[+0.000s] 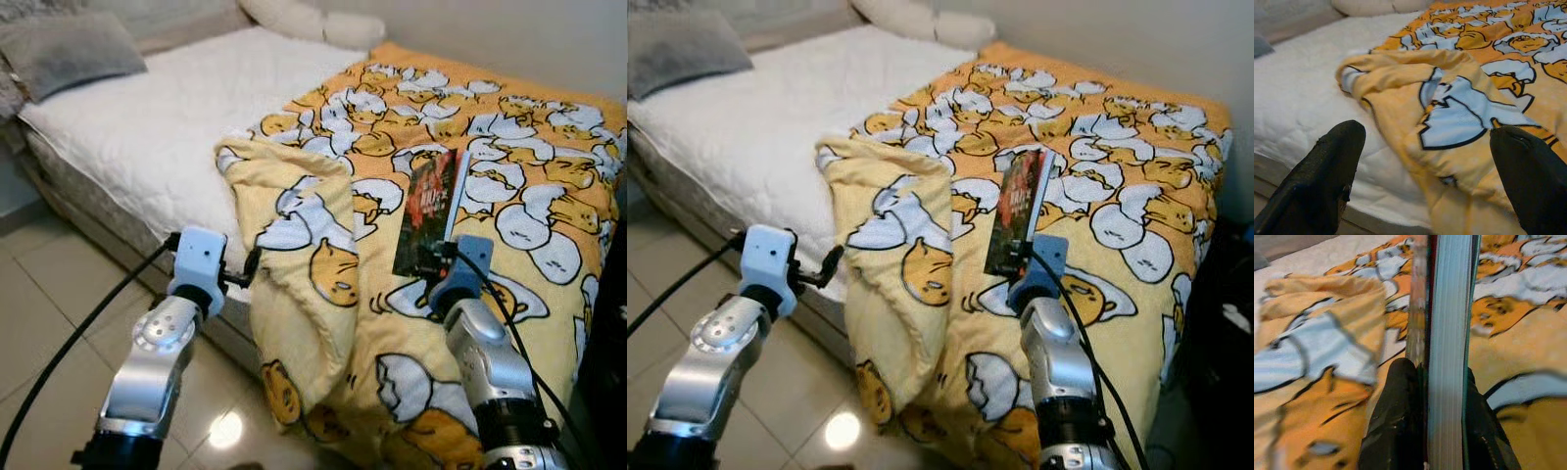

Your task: Clean up the room

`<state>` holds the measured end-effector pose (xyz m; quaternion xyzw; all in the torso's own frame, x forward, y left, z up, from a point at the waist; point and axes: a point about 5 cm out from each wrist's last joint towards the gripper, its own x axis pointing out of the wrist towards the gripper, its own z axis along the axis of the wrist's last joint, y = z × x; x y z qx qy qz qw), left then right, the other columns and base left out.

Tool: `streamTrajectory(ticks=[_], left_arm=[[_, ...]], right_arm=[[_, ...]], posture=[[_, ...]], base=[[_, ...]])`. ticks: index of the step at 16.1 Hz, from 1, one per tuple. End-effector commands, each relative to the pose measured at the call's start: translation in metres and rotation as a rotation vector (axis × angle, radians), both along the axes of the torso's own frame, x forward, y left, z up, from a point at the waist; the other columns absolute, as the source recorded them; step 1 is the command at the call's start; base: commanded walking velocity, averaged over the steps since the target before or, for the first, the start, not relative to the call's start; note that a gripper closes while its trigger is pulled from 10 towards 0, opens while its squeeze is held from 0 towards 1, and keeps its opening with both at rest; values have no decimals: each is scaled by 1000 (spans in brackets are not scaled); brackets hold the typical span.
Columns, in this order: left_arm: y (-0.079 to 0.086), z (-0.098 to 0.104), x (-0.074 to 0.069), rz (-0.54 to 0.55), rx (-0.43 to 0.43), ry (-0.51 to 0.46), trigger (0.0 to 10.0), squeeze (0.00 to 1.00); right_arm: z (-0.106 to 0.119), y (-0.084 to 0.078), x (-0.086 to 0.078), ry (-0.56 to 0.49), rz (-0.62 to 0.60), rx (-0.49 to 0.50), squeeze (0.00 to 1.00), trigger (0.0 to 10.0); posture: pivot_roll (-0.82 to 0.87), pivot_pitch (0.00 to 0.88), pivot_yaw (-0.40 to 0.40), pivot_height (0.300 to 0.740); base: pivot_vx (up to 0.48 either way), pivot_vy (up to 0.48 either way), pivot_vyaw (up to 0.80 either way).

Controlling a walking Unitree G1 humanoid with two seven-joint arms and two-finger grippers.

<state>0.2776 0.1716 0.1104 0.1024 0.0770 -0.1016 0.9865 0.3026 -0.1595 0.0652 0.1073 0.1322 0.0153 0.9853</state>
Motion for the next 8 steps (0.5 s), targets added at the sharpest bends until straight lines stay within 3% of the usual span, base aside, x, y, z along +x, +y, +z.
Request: streamTrajectory(ticks=[1, 2, 8], left_arm=[[0, 2, 0, -8, 17, -10, 10000, 0], [-1, 2, 0, -9, 13, -9, 10000, 0], [-1, 2, 1, -2, -10, -4, 10000, 0]], right_arm=[[11, 9, 5, -42, 29, 5, 0, 10000], [11, 8, 5, -41, 28, 3, 0, 10000], [11, 8, 5, -34, 19, -9, 0, 10000]], posture=[[40, 0, -9, 740], [40, 0, -9, 740], [40, 0, -10, 740]], base=[[0, -480, 0], [0, -480, 0], [0, 0, 0]])
